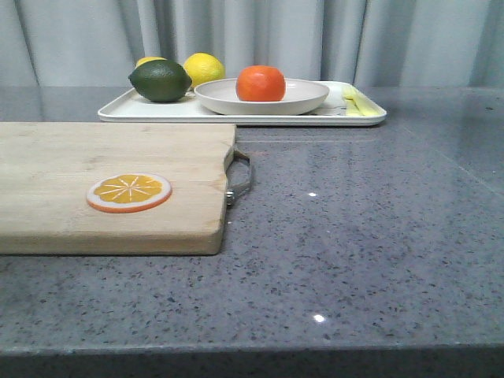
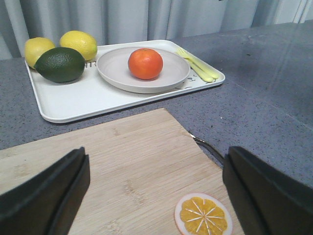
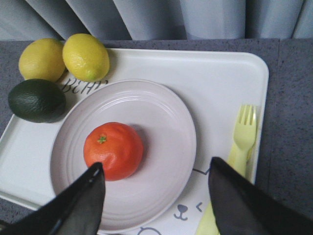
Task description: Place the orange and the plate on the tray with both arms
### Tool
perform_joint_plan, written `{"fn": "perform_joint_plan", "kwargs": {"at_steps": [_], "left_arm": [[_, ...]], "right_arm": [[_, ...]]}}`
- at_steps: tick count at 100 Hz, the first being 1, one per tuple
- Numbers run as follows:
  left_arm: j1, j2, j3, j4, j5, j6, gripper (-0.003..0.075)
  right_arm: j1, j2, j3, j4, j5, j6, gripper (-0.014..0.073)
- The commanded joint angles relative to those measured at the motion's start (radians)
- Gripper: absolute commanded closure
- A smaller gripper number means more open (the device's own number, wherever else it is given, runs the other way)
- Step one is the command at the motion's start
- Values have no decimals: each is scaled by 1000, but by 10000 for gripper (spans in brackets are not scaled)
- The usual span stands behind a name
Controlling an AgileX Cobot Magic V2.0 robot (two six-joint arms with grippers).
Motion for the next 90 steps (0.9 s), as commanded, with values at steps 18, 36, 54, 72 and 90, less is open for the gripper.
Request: {"fn": "perform_joint_plan", "kwargs": {"at_steps": [18, 36, 54, 72, 90], "left_arm": [[5, -3, -26, -21, -85, -10, 186], [5, -3, -26, -21, -145, -10, 186], [5, -19, -26, -23, -224, -10, 186], [19, -102, -24, -19, -255, -10, 186], [81, -217, 35, -17, -233, -10, 186]], "right_arm": [[-7, -288, 159, -32, -60, -83, 126], [-7, -492, 430, -32, -161, -137, 126], [-7, -720, 740, -32, -296, -149, 126], [-7, -922, 998, -35, -403, -151, 126], [-7, -1106, 1195, -50, -495, -152, 126]]}}
